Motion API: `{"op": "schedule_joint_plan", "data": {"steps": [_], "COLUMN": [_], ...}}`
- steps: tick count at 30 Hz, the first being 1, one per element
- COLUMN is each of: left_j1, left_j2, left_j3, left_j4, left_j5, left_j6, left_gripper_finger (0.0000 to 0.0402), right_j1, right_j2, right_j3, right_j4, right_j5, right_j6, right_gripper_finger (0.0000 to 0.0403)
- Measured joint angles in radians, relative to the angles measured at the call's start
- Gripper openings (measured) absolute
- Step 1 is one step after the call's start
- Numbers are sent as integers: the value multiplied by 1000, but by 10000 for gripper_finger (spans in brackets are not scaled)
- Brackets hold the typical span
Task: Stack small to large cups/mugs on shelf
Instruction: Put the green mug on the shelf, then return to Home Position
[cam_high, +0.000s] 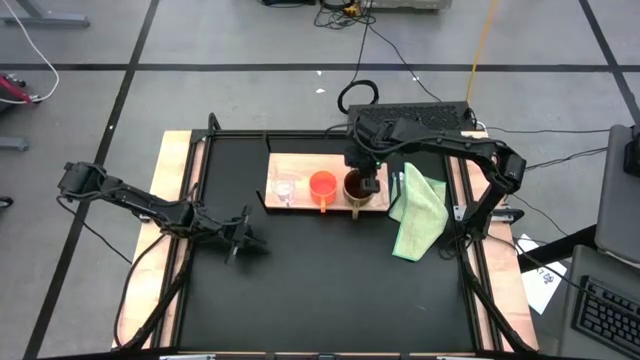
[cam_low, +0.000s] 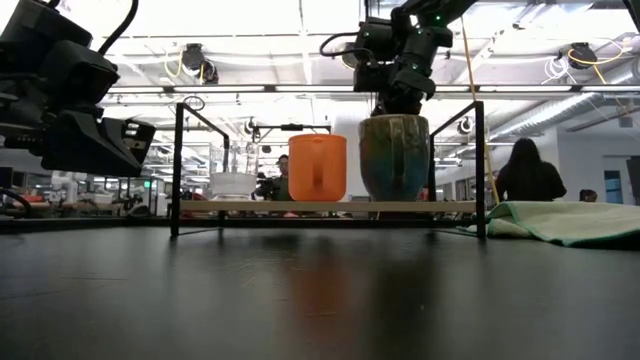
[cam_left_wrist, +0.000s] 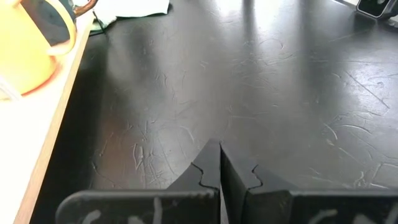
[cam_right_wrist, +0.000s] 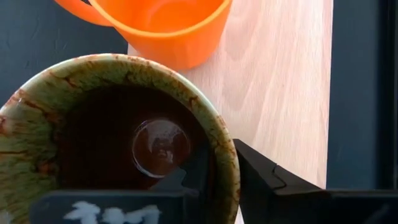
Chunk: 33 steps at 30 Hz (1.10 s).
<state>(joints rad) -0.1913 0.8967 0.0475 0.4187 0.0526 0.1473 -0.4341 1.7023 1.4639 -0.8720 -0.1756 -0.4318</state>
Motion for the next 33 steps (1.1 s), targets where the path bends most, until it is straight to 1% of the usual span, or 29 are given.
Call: {"op": "schedule_joint_plan", "data": {"steps": [4,12,16,24,33], "left_j1": [0,0,0,0,0], "left_j2": [0,0,0,0,0], "left_j3": [0,0,0,0,0], "left_j4": [0,0,0,0,1], "left_j5": [1,2,2,2,2], "left_j6": [-9,-18,-15,-14,-12], "left_gripper_finger": [1,1,1,1,1], "right_j1": [5,5,5,2,2], "right_j2": [0,-2,-2,-33,-142], "right_j3": [0,2,2,3,5], "right_j4": [3,14,15,18,21], "right_j5": [-4,-5,-5,-3,-1], "right_j6": [13,31,31,28,52], "right_gripper_finger": [69,151,175,180,180]}}
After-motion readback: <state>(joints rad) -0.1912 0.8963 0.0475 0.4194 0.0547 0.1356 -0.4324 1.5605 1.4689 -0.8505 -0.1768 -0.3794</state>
